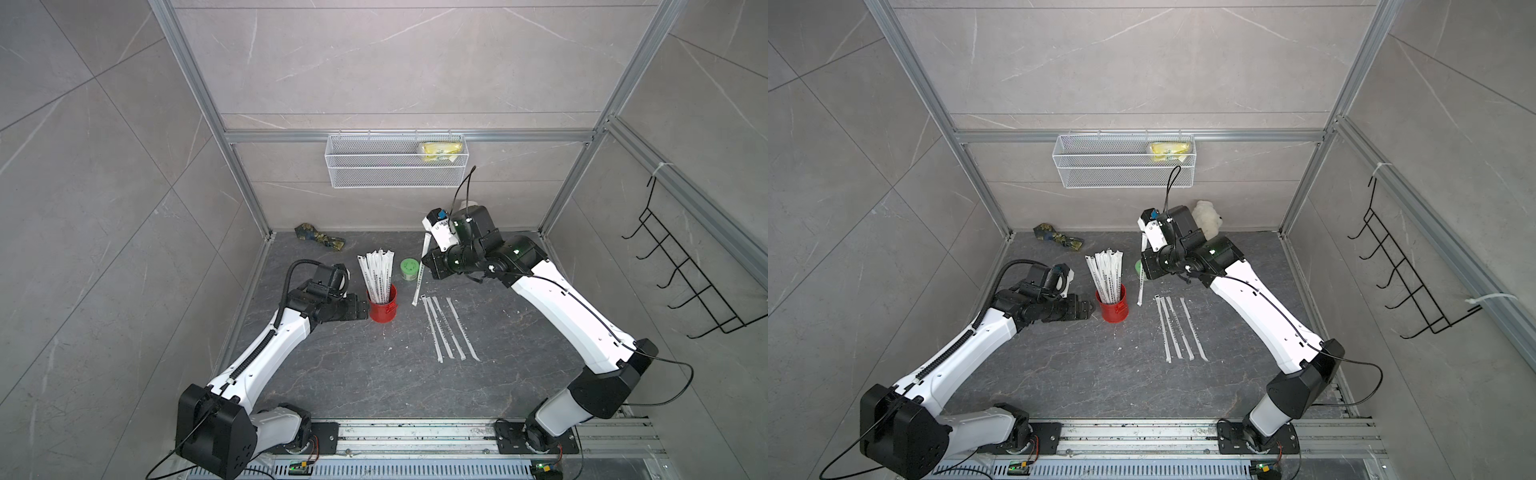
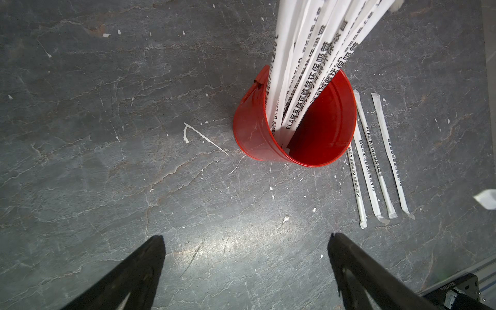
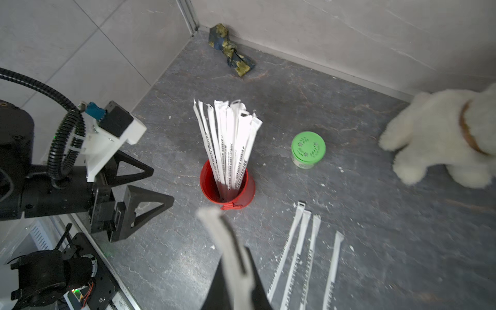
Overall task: Take the straws out of the storage container
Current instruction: Place the straw at the center of the board.
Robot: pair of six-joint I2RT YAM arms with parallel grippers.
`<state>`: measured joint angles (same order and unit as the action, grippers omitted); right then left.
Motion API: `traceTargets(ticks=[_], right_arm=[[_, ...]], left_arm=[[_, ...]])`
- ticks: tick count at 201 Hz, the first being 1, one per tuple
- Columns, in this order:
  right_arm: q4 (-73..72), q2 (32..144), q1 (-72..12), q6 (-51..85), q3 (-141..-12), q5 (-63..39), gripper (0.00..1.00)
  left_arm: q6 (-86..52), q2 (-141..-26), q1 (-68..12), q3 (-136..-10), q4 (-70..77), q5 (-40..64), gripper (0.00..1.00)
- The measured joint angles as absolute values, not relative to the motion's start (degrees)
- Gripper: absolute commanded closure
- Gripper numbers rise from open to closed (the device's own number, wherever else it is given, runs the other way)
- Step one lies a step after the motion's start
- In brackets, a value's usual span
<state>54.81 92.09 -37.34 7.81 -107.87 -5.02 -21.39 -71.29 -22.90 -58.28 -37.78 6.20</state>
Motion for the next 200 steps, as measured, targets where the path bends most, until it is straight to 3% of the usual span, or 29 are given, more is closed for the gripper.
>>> traceTargets(ticks=[32,71,133,200], right_arm=[[67.68,93.06,-36.14,6.74,-113.89,-0.45,0.9],[75.0,95.09,-32.25,6.83,-109.58,3.11,0.88],[75.92,100.79,-25.69,7.51,-97.08,5.15,0.89],[72.38,108.62,-20.47,7.49,-93.01,4.01,0.88]], left_arm=[[-21.39,-71.29,-22.9,-58.28,-37.78,6.22,0.01],[-21.39,-71.11,-22.92,-58.28,-37.78,6.24,0.01],[-21.39,-71.09,-23.22,-58.28,-37.78,6.33,0.01],[-21.39,-71.09,-23.27,-58.28,-37.8,6.31,0.01]])
